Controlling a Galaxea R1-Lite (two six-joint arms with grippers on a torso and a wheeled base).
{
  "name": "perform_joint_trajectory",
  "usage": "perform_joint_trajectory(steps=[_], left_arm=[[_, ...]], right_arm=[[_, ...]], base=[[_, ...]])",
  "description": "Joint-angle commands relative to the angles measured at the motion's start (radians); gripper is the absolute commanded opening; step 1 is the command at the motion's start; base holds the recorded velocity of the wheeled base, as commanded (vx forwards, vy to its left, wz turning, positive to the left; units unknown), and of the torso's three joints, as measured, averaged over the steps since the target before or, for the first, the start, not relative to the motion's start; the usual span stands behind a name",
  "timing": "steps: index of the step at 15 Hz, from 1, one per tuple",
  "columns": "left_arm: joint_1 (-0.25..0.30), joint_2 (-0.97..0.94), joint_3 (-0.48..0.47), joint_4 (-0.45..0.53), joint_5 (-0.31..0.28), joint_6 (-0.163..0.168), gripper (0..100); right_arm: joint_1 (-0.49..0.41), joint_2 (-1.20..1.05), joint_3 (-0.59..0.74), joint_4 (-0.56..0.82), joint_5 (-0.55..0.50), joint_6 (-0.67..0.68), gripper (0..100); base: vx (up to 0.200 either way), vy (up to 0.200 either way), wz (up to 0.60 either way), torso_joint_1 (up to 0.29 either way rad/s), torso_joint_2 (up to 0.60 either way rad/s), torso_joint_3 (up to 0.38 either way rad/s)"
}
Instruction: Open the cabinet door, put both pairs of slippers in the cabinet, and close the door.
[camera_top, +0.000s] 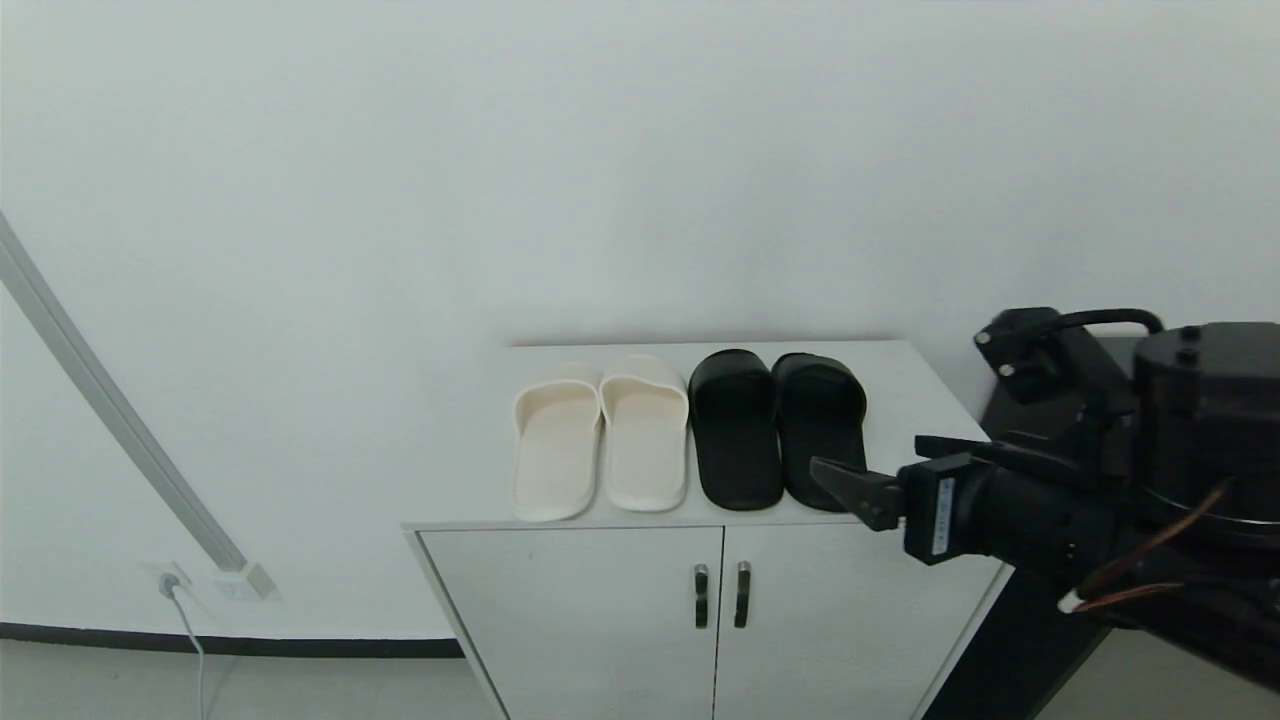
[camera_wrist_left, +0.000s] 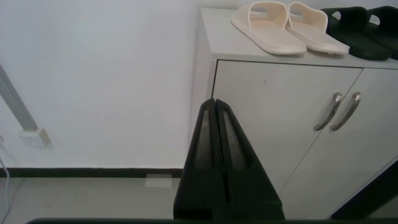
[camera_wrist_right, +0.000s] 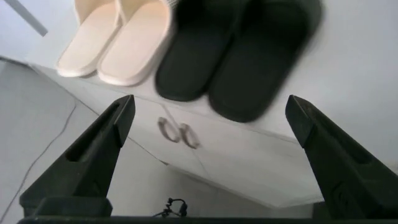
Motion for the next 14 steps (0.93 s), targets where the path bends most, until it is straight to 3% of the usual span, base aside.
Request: perform_joint_trajectory(steps=[1,6,14], left_arm=[[0.000,0.000,0.000,0.000,0.000,-0.001,0],[0.000,0.000,0.000,0.000,0.000,0.001,0],[0.000,0.000,0.000,0.000,0.000,-0.001,0]], right_arm=[[0.033,0.174,-0.111,-0.017,-0.087,0.006,100],[0.024,0.392,-0.292,-0.040,-0.272,0.020,100],[-0.058,0.570,-0.438,-0.070,-0.323,0.016,100]], base=[[0.000,0.000,0.00,0.000,0.00,0.000],[0.000,0.000,0.00,0.000,0.00,0.000],[0.000,0.000,0.00,0.000,0.00,0.000]])
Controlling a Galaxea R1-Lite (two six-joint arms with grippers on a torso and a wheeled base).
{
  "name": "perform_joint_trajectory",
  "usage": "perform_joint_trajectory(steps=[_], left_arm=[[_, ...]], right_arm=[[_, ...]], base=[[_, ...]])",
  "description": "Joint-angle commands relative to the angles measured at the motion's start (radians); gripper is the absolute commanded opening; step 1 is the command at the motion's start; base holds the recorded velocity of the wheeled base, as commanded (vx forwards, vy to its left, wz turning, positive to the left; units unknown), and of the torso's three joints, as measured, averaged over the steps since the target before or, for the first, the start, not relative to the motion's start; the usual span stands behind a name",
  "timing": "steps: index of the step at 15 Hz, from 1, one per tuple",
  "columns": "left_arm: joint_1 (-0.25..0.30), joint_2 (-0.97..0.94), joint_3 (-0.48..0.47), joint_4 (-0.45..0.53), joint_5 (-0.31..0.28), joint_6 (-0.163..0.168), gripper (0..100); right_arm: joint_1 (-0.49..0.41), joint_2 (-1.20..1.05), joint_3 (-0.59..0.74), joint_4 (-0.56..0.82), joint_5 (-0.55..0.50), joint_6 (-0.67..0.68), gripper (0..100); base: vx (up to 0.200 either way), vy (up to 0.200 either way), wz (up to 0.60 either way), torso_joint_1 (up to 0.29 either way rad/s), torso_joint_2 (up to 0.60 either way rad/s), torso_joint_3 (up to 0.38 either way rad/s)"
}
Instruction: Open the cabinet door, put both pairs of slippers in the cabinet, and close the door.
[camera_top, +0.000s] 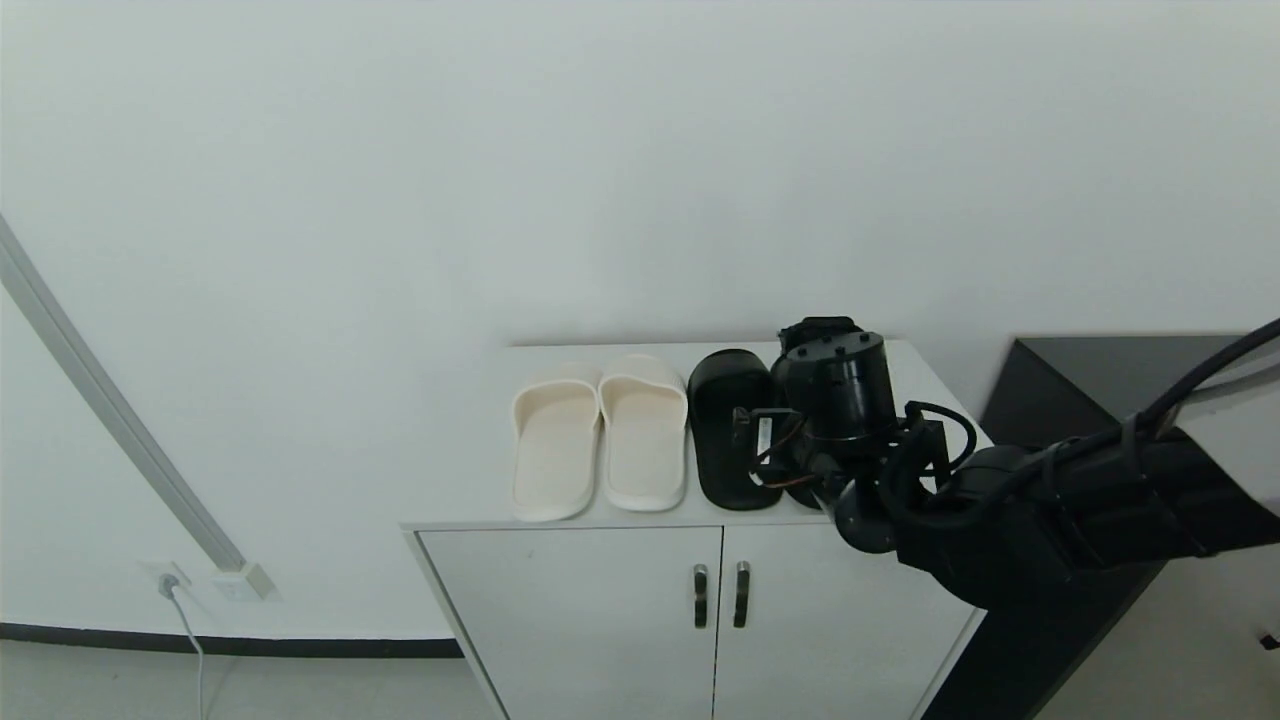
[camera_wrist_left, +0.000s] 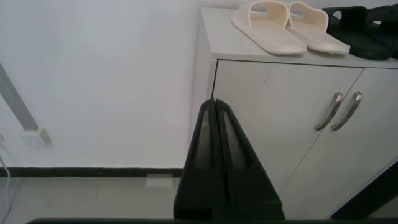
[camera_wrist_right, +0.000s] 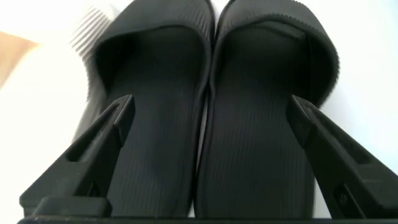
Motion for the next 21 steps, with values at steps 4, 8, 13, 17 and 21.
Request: perform_joint_trajectory(steps=[4,8,13,17,21], left_arm=[[0.000,0.000,0.000,0.000,0.001,-0.001,0],[0.000,0.000,0.000,0.000,0.001,-0.001,0],[0.000,0.000,0.000,0.000,0.001,-0.001,0],[0.000,0.000,0.000,0.000,0.001,-0.001,0],[0.000,0.000,0.000,0.000,0.001,-0.001,0]], right_arm=[[-0.052,0.112,-0.124,0.001,0.005,-0.009,100],[-0.067,0.186,-0.219,0.003,0.002,-0.039,100],[-0.093,0.249,-0.320,0.004,0.000,-0.055,100],[-0.104,0.269,-0.348,0.006,0.000,-0.059,100],[-0.104,0.273,-0.357,0.006,0.000,-0.062,0]], base=[[0.000,0.000,0.00,0.000,0.00,0.000],[0.000,0.000,0.00,0.000,0.00,0.000],[0.000,0.000,0.00,0.000,0.00,0.000],[0.000,0.000,0.00,0.000,0.00,0.000],[0.000,0.000,0.00,0.000,0.00,0.000]])
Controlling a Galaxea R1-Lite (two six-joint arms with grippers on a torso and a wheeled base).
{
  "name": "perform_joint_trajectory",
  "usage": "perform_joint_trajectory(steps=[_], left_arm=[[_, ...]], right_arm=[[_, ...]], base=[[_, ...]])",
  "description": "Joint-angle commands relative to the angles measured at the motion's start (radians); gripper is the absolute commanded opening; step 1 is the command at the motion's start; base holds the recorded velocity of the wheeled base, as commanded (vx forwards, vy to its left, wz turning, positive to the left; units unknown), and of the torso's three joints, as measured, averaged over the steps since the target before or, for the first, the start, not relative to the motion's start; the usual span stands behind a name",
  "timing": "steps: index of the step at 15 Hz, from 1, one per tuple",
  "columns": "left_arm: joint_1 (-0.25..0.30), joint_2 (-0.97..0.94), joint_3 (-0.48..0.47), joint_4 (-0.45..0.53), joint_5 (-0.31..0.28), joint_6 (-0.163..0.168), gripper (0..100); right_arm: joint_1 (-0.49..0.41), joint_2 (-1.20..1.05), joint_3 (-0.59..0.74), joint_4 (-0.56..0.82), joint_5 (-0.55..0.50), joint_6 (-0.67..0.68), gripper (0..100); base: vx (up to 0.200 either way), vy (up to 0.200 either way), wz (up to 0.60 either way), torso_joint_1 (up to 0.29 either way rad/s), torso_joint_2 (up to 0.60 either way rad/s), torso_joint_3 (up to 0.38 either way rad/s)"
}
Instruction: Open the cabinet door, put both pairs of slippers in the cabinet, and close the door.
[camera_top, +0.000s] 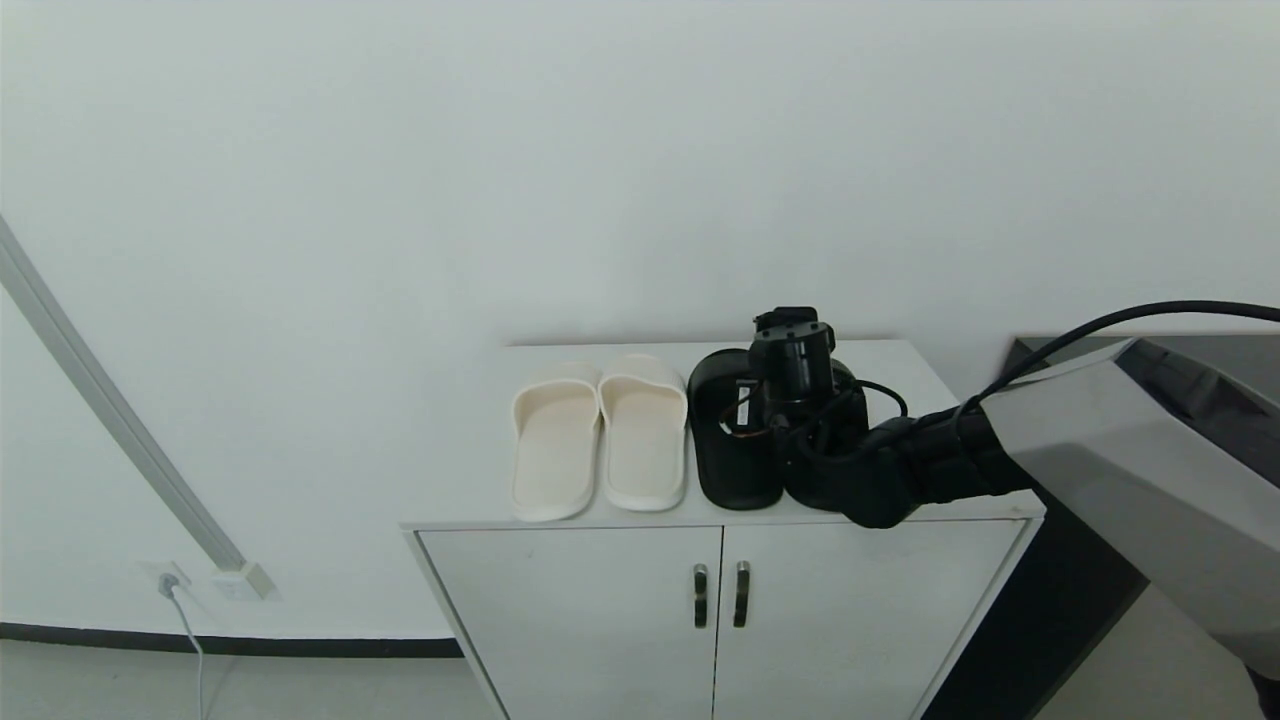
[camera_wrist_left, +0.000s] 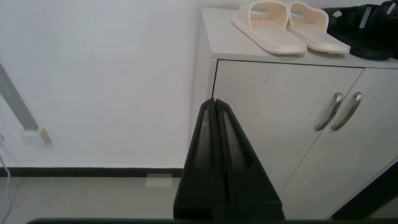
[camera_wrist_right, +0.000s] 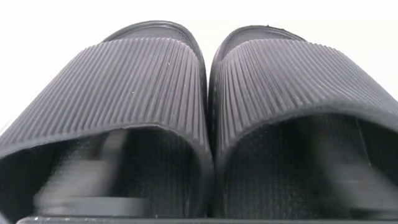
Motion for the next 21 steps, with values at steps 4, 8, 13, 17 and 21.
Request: perform_joint_trajectory(steps=[4,8,13,17,21], left_arm=[[0.000,0.000,0.000,0.000,0.000,-0.001,0],[0.000,0.000,0.000,0.000,0.002,-0.001,0],[0.000,0.000,0.000,0.000,0.002,-0.001,0],[0.000,0.000,0.000,0.000,0.002,0.001,0],[0.000,0.000,0.000,0.000,0.002,0.001,0]], right_arm=[[0.002,-0.019,-0.001,-0.001,-0.003,0.000,0],[0.016,-0.112,0.072,-0.001,-0.003,-0.007,0],[0.051,-0.365,0.402,-0.061,0.212,-0.115,0],[0.054,-0.557,0.644,-0.124,0.488,-0.190,0],[0.054,-0.724,0.802,-0.115,0.751,-0.198,0]], base=[[0.000,0.000,0.00,0.000,0.00,0.000],[0.000,0.000,0.00,0.000,0.00,0.000],[0.000,0.000,0.00,0.000,0.00,0.000],[0.000,0.000,0.00,0.000,0.00,0.000],[0.000,0.000,0.00,0.000,0.00,0.000]])
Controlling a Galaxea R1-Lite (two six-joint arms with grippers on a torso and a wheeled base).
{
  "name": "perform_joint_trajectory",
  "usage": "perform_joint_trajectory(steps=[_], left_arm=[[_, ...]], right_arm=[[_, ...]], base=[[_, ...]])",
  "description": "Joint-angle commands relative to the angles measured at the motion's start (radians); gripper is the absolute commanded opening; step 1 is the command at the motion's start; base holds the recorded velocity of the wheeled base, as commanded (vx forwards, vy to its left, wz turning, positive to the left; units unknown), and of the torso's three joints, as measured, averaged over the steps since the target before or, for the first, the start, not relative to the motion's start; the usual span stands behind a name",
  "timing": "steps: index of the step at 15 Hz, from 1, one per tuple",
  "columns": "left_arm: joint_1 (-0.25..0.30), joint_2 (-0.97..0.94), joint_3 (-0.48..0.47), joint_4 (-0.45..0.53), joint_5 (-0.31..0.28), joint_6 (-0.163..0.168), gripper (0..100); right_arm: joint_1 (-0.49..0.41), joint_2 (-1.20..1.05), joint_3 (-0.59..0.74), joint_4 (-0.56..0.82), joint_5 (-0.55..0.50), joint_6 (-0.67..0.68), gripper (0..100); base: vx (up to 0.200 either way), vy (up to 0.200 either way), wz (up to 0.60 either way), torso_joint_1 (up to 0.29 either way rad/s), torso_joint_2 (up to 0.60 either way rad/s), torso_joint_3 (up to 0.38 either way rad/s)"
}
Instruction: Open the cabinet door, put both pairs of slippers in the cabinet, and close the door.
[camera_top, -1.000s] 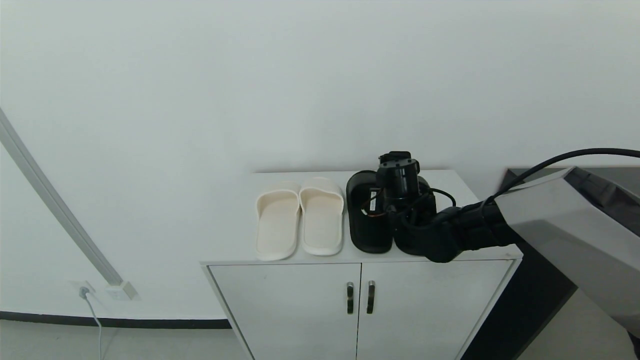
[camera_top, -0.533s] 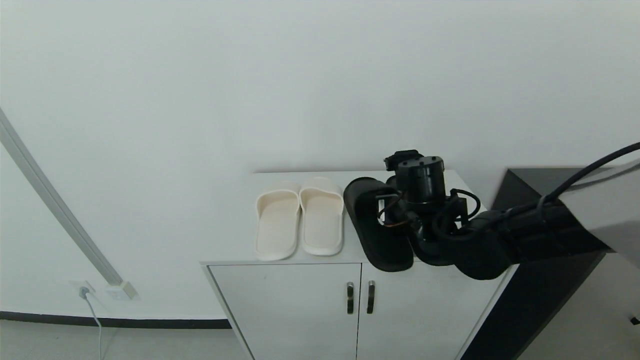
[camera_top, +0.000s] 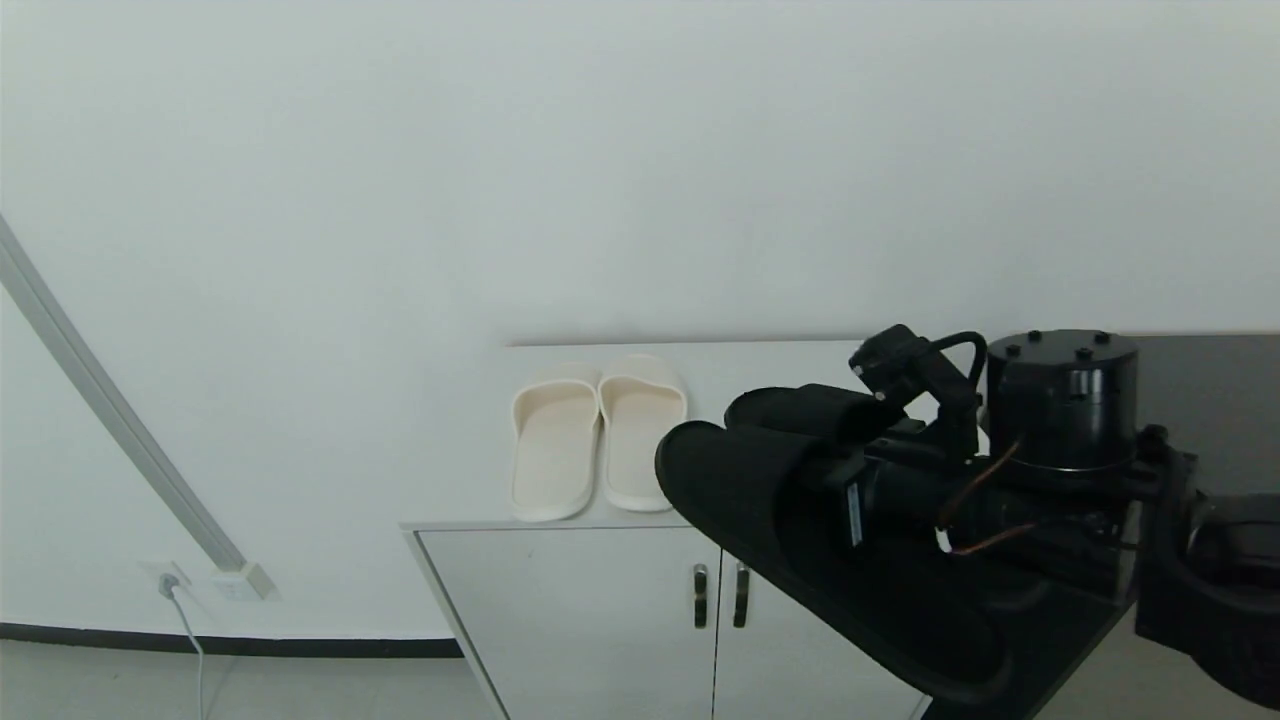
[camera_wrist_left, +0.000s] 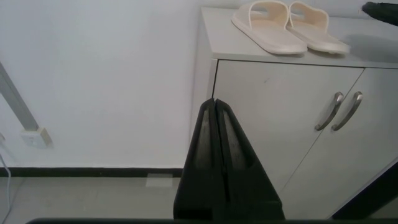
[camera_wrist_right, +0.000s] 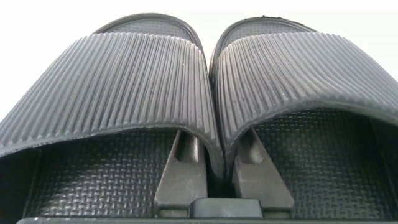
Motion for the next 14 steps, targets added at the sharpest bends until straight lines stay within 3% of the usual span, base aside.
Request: perform_joint_trajectory(steps=[1,6,12,14], left_arm=[[0.000,0.001,0.000,0.000,0.001,0.000,0],[0.000,0.001,0.000,0.000,0.001,0.000,0],[0.000,0.001,0.000,0.000,0.001,0.000,0],[0.000,0.001,0.000,0.000,0.001,0.000,0]], right_arm=[[0.000,-0.127,0.084,0.012,0.093,-0.006,0],[0.005,-0.139,0.086,0.055,0.128,-0.011,0],[0.013,-0.127,0.092,0.054,0.130,-0.011,0],[0.014,-0.121,0.093,0.052,0.130,-0.011,0]], base=[[0.000,0.000,0.00,0.000,0.00,0.000],[0.000,0.000,0.00,0.000,0.00,0.000],[-0.200,0.000,0.00,0.002,0.00,0.003],[0.000,0.000,0.00,0.000,0.00,0.000]])
